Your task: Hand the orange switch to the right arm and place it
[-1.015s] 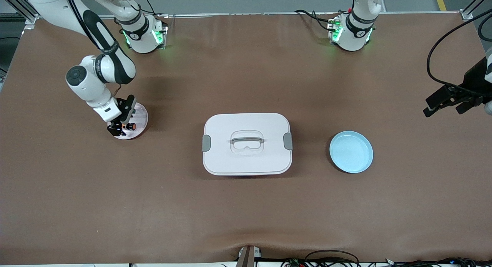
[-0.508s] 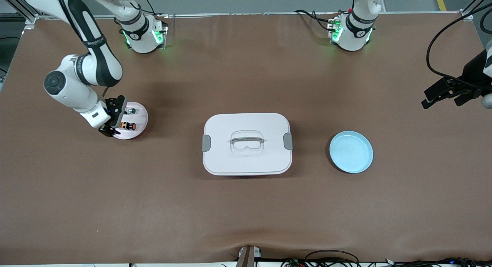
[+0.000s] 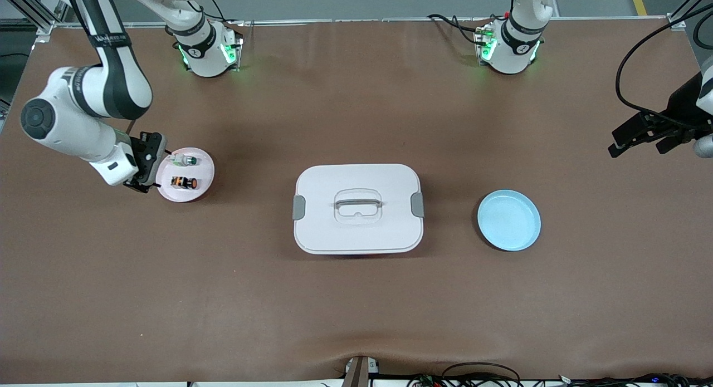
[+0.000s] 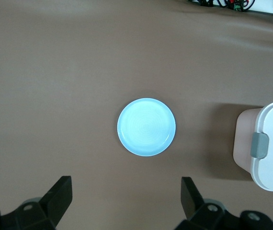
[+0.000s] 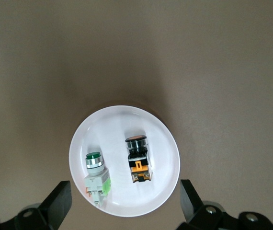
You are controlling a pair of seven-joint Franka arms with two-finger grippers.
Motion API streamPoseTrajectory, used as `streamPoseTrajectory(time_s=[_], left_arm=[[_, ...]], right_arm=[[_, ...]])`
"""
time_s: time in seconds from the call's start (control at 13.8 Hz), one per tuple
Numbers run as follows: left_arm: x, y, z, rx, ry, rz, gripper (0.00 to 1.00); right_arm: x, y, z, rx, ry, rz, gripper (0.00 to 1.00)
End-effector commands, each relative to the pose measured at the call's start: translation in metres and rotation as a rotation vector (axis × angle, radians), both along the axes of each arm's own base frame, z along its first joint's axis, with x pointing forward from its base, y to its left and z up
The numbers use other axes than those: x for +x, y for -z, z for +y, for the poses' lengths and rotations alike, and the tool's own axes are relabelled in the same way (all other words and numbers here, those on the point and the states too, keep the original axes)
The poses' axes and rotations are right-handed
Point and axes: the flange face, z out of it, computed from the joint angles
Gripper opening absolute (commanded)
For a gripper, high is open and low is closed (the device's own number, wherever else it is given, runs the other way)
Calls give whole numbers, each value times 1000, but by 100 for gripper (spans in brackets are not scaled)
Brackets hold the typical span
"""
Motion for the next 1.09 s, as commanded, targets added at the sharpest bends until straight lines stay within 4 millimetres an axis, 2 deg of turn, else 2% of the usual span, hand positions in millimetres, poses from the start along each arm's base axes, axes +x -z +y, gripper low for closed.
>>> streamPoseTrajectory(time_s=[0.0, 0.22, 0.51, 0.65, 1.02], left_arm=[[0, -8, 1, 23, 1, 1, 100], [1, -8, 1, 22, -4, 0, 100], [2, -8, 2, 24, -5, -2, 100], [3, -5, 2, 24, -5, 6, 100], [-3, -2, -1, 22, 5, 68, 100]], right_arm=[[7, -22, 4, -19, 93, 21, 100], [21, -63, 11, -50, 221, 75, 100], [36, -120, 58, -234, 439, 69, 100], [41, -130, 69, -249, 517, 66, 100], [60, -167, 69, -254, 695, 47, 100]])
